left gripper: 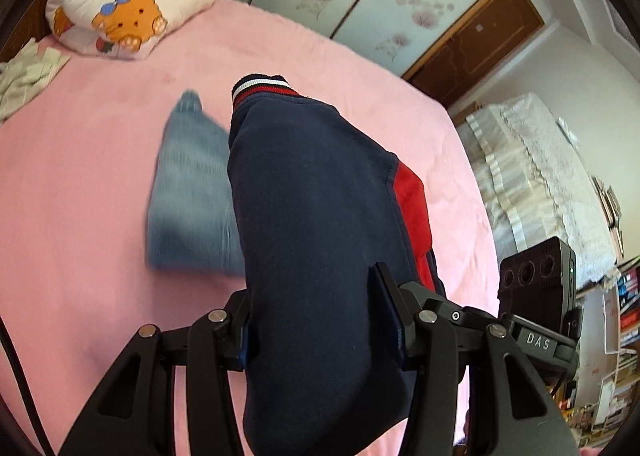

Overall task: Fold large clothes
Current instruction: 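Lift the jacket with both grippers and carry it over the folded blue jeans, then lower the jacket onto the jeans and open both grippers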

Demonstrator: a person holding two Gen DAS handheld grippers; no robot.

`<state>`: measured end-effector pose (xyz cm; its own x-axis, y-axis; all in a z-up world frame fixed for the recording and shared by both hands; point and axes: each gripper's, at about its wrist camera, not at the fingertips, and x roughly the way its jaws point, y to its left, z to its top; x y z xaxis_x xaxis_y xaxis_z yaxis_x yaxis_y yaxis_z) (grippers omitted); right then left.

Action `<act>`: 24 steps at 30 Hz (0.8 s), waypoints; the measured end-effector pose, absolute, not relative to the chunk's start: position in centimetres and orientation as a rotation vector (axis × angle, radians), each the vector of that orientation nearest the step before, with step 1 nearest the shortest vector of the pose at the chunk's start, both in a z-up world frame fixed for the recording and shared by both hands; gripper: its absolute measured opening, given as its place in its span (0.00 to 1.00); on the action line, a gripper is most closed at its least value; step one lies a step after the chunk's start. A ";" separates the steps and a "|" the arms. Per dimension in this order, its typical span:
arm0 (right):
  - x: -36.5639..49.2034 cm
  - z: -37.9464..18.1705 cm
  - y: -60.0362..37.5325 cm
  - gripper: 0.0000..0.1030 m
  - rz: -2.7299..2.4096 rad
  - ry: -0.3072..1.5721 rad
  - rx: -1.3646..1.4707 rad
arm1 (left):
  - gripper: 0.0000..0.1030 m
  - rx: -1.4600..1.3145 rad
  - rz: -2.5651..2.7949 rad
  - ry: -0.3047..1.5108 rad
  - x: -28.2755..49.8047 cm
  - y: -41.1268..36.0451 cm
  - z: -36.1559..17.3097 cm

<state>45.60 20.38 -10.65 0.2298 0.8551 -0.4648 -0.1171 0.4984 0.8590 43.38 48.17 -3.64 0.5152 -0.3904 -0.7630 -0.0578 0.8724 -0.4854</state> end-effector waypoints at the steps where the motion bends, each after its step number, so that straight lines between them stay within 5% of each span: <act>1: 46.9 -10.9 20.9 0.26 0.785 1.128 0.796 | 0.47 -0.482 -0.206 1.007 44.6 49.0 -3.8; 10: 58.0 -18.2 24.9 0.26 0.754 1.054 0.614 | 0.49 -0.446 -0.120 1.009 57.5 51.4 -13.4; 14: 60.7 -23.4 24.8 0.25 0.653 1.097 0.521 | 0.48 -0.346 -0.015 0.948 59.4 52.9 -17.5; 15: 61.2 -25.3 24.4 0.14 0.651 1.122 0.554 | 0.48 -0.387 -0.018 0.968 60.0 53.6 -18.6; 16: 61.7 -27.5 24.1 0.13 0.638 1.164 0.589 | 0.48 -0.440 -0.011 1.009 60.6 54.5 -20.1; 24: 61.4 -30.2 18.8 0.16 0.515 1.179 0.713 | 0.48 -0.664 0.034 1.098 59.0 57.3 -26.7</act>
<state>61.37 18.76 -30.25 0.3108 0.6984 -0.6447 0.0017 0.6779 0.7352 59.00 57.26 -26.70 0.4747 -0.2916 -0.8304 -0.3428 0.8077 -0.4796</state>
